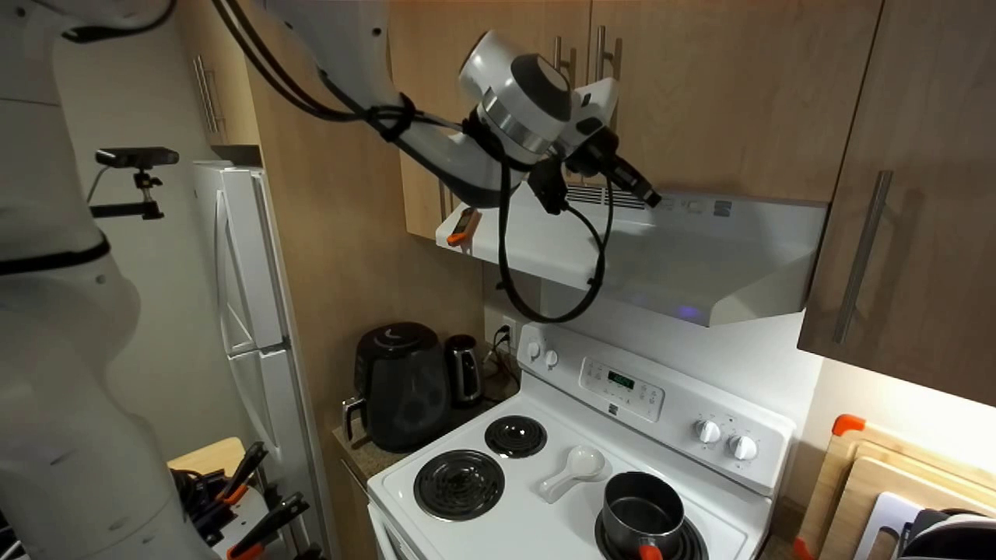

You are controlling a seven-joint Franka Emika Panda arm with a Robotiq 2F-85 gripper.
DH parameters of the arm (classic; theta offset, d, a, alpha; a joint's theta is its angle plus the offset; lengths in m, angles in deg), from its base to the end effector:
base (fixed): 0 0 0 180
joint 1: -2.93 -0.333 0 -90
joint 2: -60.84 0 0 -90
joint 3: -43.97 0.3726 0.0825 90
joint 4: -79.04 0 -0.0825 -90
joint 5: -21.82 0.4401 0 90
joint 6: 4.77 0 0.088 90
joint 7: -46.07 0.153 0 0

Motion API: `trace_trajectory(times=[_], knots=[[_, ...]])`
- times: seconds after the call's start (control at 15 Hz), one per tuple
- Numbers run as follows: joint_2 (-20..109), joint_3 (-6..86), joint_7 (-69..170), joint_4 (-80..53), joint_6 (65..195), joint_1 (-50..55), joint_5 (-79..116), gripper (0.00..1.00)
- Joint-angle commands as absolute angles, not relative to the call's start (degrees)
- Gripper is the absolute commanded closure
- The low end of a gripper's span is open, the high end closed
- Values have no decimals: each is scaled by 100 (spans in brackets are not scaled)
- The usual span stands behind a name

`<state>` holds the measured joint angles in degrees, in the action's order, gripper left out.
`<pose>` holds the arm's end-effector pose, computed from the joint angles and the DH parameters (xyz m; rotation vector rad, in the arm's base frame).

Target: Turn off the light of the oven filter

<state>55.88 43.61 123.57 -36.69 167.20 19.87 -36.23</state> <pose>0.6788 -0.1529 0.4897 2.5408 -0.9382 1.4136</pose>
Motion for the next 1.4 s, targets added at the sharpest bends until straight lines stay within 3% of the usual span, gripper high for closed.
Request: trace_trajectory(times=[0.0, 0.53, 1.13, 1.2, 1.33], knots=[[5511, 4332, 12286, -3631, 16903, 2034, -3632, 100], [5535, 4306, 11960, -3772, 17102, 2129, -3183, 100], [5387, 4828, 10928, -4211, 17771, 2400, -1203, 100], [5391, 4341, 10387, -4298, 17809, 1828, -501, 100], [5422, 4313, 9686, -4367, 17711, 1666, 369, 100]])
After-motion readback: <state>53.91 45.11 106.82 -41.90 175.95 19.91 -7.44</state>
